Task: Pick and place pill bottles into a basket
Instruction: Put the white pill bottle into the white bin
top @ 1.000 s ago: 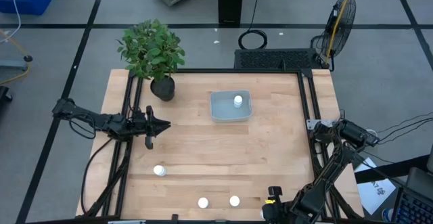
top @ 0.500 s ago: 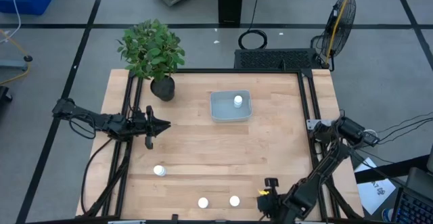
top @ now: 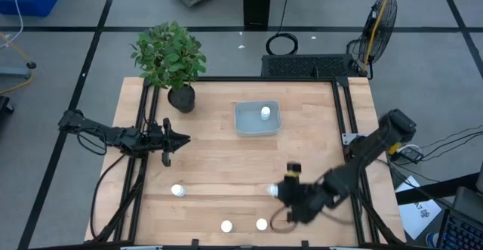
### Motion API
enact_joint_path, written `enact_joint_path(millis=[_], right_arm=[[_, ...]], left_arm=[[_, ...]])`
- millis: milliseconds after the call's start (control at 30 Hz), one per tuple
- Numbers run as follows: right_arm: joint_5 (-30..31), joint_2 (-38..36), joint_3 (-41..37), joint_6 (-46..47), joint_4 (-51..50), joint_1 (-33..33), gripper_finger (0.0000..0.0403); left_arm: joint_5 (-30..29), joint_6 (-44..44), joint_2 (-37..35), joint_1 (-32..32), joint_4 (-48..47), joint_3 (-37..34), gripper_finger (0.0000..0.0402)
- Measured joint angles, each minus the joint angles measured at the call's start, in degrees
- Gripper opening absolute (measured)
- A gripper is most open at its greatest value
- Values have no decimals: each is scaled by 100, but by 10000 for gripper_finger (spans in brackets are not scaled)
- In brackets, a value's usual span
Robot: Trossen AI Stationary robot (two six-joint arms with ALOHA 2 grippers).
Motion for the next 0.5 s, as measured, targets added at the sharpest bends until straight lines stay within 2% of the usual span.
enact_joint_path(millis=[233, 500], right_arm=[[-109, -640, 0, -1089, 173, -1486, 150], [-1228, -745, 0, -1883, 253, -3427, 150]], left_arm=[[0, -1, 0, 0, 0, 1, 61], [0, 0, 0, 0, 0, 2, 61]])
